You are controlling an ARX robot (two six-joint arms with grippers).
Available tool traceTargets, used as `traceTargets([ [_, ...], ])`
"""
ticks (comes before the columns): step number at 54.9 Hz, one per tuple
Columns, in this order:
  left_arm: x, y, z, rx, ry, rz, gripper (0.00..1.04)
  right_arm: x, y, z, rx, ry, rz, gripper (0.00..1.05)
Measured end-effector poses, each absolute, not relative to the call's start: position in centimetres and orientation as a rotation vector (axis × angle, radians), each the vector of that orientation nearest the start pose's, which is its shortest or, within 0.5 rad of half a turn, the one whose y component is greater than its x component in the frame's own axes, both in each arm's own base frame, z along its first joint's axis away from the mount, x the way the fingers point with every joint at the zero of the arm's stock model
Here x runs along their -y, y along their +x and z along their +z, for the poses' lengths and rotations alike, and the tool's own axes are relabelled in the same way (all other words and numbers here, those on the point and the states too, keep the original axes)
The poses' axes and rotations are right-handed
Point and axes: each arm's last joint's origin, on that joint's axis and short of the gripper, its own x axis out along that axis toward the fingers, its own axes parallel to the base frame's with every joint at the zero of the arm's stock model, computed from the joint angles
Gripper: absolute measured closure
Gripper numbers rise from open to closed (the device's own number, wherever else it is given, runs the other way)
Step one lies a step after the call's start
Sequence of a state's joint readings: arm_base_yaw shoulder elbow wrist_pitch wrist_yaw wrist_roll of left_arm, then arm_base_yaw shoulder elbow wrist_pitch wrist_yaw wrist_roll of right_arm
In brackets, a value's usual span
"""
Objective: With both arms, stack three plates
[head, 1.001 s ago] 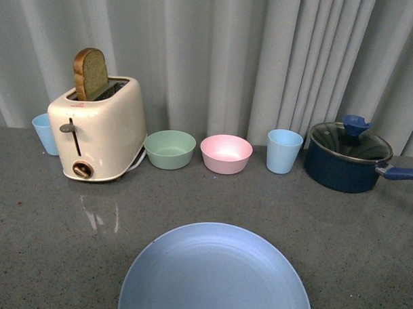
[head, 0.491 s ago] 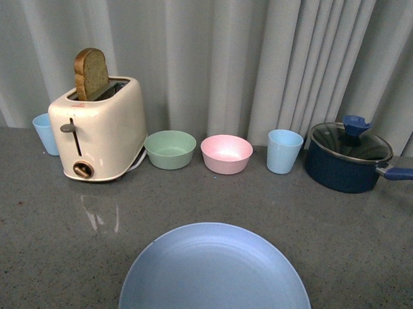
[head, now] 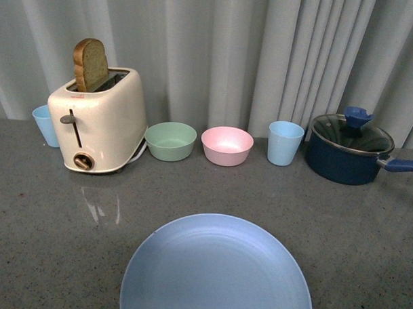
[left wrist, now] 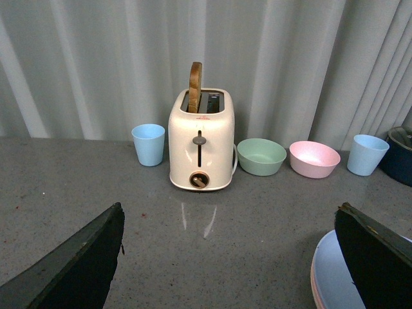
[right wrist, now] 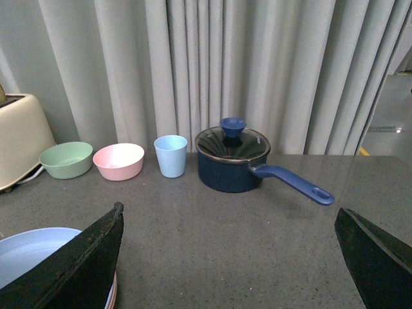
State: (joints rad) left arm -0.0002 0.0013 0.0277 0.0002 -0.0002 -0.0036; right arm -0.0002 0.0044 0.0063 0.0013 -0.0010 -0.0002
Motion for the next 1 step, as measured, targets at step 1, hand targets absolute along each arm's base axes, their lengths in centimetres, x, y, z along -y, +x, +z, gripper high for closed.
traceTargets([
  [1, 0.0, 9.6, 17.28, 0.027, -0.004, 0.0, 0.07, 0.0, 9.76, 16.54, 0.003, 0.0, 0.001, 0.07],
])
